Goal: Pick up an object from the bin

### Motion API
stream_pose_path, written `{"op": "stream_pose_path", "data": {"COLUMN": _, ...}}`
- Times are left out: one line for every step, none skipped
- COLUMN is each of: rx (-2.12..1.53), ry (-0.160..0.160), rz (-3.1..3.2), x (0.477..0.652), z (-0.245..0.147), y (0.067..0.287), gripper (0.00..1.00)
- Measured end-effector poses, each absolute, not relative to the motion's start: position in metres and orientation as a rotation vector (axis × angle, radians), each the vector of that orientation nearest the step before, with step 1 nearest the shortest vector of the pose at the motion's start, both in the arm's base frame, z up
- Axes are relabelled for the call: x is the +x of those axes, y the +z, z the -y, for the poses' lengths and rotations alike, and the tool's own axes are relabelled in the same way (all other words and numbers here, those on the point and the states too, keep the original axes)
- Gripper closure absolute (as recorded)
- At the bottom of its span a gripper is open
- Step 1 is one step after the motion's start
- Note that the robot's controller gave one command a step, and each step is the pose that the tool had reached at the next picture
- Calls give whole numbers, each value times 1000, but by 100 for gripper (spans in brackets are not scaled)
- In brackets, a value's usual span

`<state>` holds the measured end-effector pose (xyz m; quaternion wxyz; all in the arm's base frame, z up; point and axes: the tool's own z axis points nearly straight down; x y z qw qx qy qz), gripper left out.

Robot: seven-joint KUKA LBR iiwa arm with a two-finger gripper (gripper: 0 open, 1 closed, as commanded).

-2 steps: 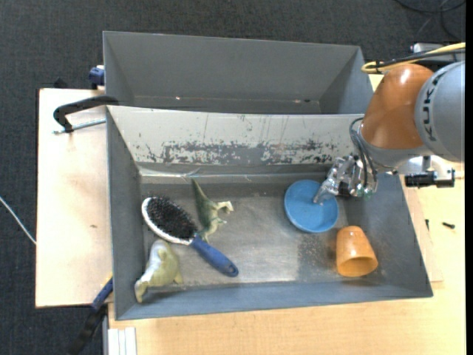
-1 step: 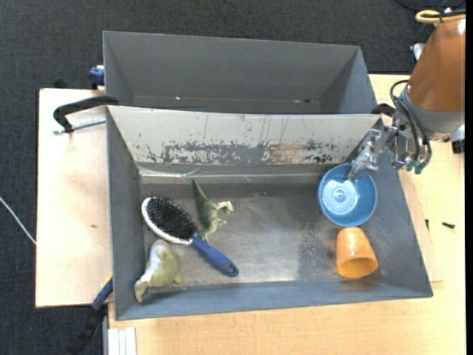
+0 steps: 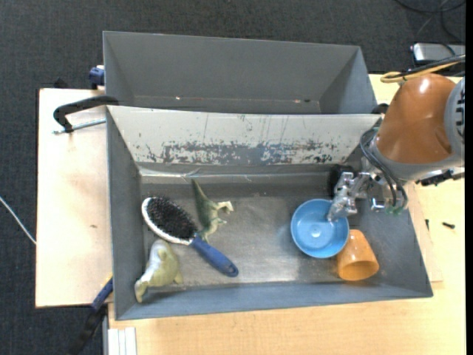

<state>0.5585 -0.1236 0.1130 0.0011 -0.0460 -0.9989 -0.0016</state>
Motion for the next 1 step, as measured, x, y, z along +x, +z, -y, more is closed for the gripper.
{"op": "stream_pose_path", "data": {"rx": -179, "ry": 3, "rz": 3153, "x": 573, "z": 133, "y": 229, "gripper": 100}}
